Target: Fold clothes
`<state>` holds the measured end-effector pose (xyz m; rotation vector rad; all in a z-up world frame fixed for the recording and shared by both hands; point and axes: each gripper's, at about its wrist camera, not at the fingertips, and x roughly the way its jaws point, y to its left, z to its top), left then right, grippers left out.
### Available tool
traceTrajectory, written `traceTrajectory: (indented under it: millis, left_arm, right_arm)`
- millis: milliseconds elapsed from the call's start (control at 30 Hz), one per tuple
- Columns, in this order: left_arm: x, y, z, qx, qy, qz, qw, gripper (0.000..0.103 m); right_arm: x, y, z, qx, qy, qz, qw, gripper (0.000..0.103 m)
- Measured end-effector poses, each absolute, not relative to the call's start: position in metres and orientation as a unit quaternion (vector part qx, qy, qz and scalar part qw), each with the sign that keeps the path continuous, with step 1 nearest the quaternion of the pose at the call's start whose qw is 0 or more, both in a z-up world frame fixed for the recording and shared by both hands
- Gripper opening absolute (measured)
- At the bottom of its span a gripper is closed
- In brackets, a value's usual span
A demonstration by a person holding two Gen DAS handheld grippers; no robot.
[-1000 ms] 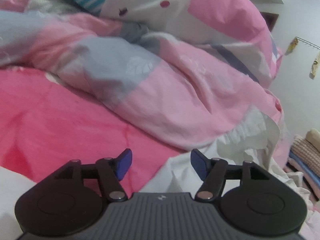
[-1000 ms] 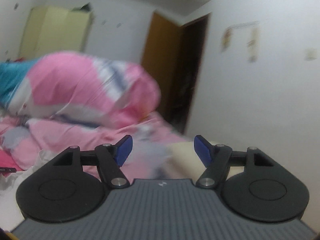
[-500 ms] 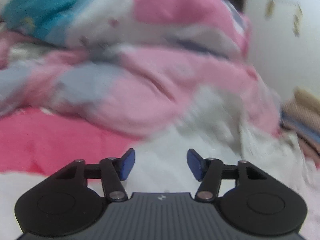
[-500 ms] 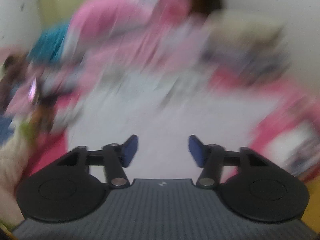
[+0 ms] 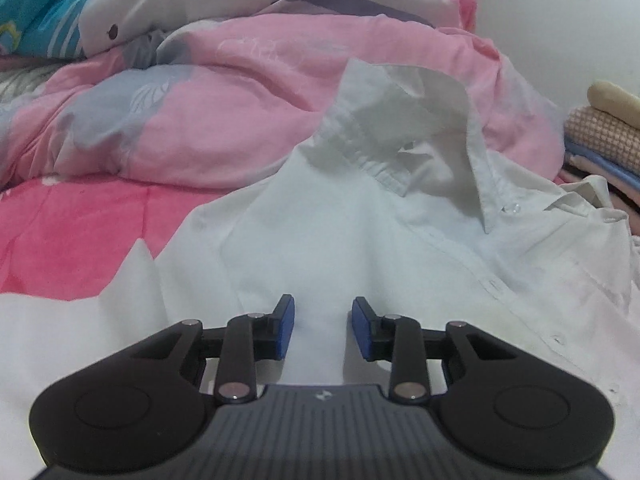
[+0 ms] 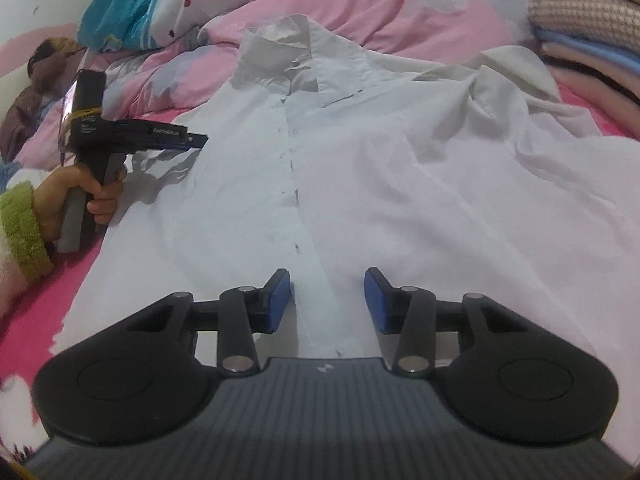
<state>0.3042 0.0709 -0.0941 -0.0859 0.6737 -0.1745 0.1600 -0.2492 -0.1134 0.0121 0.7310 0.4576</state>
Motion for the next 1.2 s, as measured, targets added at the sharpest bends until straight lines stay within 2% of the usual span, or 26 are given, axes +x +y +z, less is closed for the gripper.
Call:
traceTrajectory:
  millis: [67, 167, 500, 767, 967, 1200]
  left_arm:
    - [0.305, 0.068, -0.095, -0.037, 0.328, -0.085, 0.940, 0.033]
    - [0.306, 0.064, -0.097, -0.027, 0.325, -0.085, 0.942, 0.034]
    - [0.312, 0.032, -0.095, 0.063, 0.320, -0.091, 0.941, 0.036]
    - [0.319, 0.007, -0.091, 0.130, 0.311, -0.098, 0.936, 0.036]
    - [0.333, -0.012, -0.082, 0.166, 0.289, -0.110, 0.936, 0.037]
    - [0.352, -0.037, -0.083, 0.219, 0.271, -0.118, 0.930, 0.039]
  right_arm:
    - [0.156, -0.246, -0.114, -0.011, 0.349, 0.224, 0.910, 0.012]
    - [0.149, -0.244, -0.111, -0.020, 0.339, 0.212, 0.917, 0.001]
    - [0.139, -0.258, -0.114, 0.046, 0.339, 0.186, 0.921, 0.003]
    - [0.102, -0.258, -0.100, 0.032, 0.278, 0.236, 0.931, 0.008]
    - [0.105, -0.247, -0.109, 0.018, 0.329, 0.266, 0.906, 0.008]
    - [0.103, -0.278, -0.102, 0.076, 0.309, 0.209, 0.925, 0.008]
